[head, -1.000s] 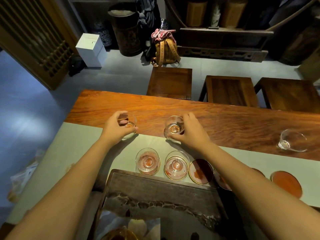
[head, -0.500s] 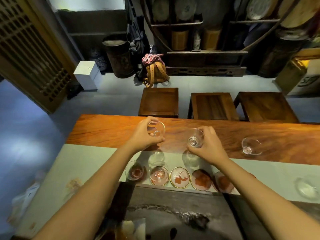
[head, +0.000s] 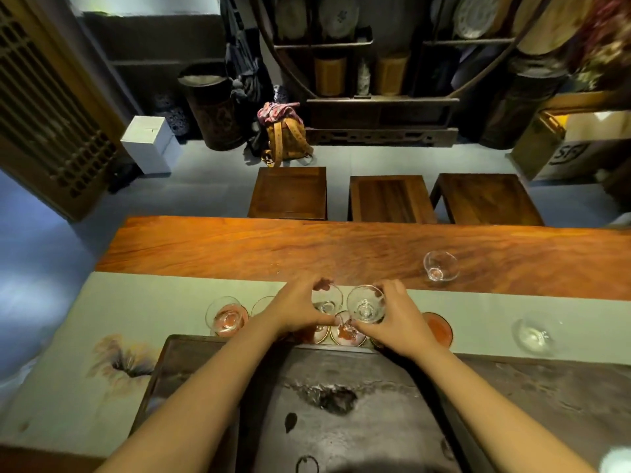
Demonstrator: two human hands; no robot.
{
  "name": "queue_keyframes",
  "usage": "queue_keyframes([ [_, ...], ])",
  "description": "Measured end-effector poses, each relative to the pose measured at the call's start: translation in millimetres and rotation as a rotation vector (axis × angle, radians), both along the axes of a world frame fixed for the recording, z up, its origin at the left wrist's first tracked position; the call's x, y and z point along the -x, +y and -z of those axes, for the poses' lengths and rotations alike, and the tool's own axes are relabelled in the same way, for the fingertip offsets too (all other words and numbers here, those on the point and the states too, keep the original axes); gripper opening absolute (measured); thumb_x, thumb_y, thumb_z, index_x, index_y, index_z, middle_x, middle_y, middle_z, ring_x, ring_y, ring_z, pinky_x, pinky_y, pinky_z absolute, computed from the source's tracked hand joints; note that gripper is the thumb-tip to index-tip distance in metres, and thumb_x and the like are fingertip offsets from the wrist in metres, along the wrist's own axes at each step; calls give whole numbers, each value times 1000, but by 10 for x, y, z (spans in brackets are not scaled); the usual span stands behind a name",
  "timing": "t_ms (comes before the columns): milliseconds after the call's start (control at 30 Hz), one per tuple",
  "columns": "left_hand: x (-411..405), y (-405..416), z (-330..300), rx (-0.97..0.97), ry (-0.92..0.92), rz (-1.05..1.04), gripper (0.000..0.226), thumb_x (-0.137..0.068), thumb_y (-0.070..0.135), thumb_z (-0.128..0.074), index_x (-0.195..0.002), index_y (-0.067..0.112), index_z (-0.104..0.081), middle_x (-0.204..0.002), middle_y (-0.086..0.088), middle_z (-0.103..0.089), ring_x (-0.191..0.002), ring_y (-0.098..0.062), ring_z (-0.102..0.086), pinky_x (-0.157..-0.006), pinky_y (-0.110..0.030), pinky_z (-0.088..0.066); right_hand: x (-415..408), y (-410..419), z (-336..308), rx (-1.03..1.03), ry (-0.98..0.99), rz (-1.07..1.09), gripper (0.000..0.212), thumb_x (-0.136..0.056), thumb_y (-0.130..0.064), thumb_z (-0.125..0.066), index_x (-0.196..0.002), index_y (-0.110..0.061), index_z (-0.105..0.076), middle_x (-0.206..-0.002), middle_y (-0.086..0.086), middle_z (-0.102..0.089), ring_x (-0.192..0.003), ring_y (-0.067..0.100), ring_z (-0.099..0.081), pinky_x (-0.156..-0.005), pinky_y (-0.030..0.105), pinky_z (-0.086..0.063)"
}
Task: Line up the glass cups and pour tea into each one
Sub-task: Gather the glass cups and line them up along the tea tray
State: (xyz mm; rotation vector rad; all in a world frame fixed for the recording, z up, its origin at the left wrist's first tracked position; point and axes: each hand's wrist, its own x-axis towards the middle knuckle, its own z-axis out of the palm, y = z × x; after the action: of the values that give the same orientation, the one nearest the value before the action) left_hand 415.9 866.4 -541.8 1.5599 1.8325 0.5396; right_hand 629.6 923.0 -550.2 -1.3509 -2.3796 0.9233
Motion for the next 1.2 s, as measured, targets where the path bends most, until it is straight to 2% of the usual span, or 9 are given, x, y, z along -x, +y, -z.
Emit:
queue_keyframes([
  [100, 28, -51, 55, 15, -8, -2, 81, -59, 39, -90, -129, 19, -54, -122, 1, -61, -109, -10, -55, -91, -25, -47, 0, -77, 81, 22, 3, -25, 78, -73, -53, -80, -131, -13, -46, -120, -1, -46, -112, 15, -51, -92, 30, -47],
  [200, 67, -106, 150, 23, 3, -5, 82, -58, 41, -90, -129, 19, -55, -120, 3, -62, -103, -5, -54, -78, -4, -40, 12, -115, 155, 43, 11, -19, 80, -71, -50, -83, -132, -13, -46, -124, 0, -47, -114, 15, -52, -94, 30, -47],
  [233, 76, -123, 177, 28, 13, -4, 82, -57, 43, -90, -128, 20, -55, -120, 4, -62, -102, -4, -55, -77, -2, -38, 18, -120, 175, 44, 13, -17, 79, -70, -49, -84, -131, -13, -47, -124, 0, -47, -114, 15, -52, -93, 30, -47],
  [300, 80, -139, 224, 32, 44, 3, 82, -56, 49, -87, -127, 23, -55, -119, 6, -64, -106, -7, -58, -91, -15, -43, 27, -127, 203, 48, 15, -16, 79, -69, -48, -84, -130, -13, -48, -124, 0, -48, -113, 15, -53, -93, 30, -48],
  [367, 76, -142, 267, 20, 105, 12, 82, -55, 57, -82, -126, 27, -55, -118, 9, -64, -110, -8, -59, -111, -35, -27, 44, -133, 235, 49, 17, -20, 79, -68, -47, -85, -129, -13, -48, -123, 1, -49, -113, 16, -54, -92, 32, -48],
  [433, 72, -138, 283, 11, 160, 18, 82, -55, 62, -79, -126, 30, -53, -117, 13, -64, -111, -6, -58, -116, -42, -12, 64, -146, 258, 49, 14, -18, 79, -67, -47, -86, -128, -13, -48, -122, 2, -49, -112, 16, -54, -91, 34, -49],
  [567, 84, -143, 269, 3, 194, 56, 83, -54, 63, -78, -126, 32, -51, -116, 13, -64, -113, -6, -58, -117, -43, -9, 82, -164, 274, 49, 7, -17, 78, -66, -49, -86, -125, -15, -48, -118, -1, -49, -109, 15, -54, -88, 36, -50],
  [767, 119, -174, 229, 11, 209, 84, 84, -55, 63, -79, -129, 33, -49, -119, 11, -65, -116, -8, -57, -117, -44, -10, 54, -139, 289, 62, 7, -36, 78, -65, -52, -87, -123, -16, -48, -113, -4, -46, -105, 13, -52, -87, 30, -47],
  [1200, 130, -208, 217, 38, 202, 94, 87, -55, 65, -78, -130, 34, -47, -123, 11, -62, -118, -8, -54, -117, -44, -9, 102, -158, 297, 81, -10, -43, 80, -65, -53, -86, -124, -15, -46, -118, -1, -49, -109, 17, -54, -94, 43, -48],
])
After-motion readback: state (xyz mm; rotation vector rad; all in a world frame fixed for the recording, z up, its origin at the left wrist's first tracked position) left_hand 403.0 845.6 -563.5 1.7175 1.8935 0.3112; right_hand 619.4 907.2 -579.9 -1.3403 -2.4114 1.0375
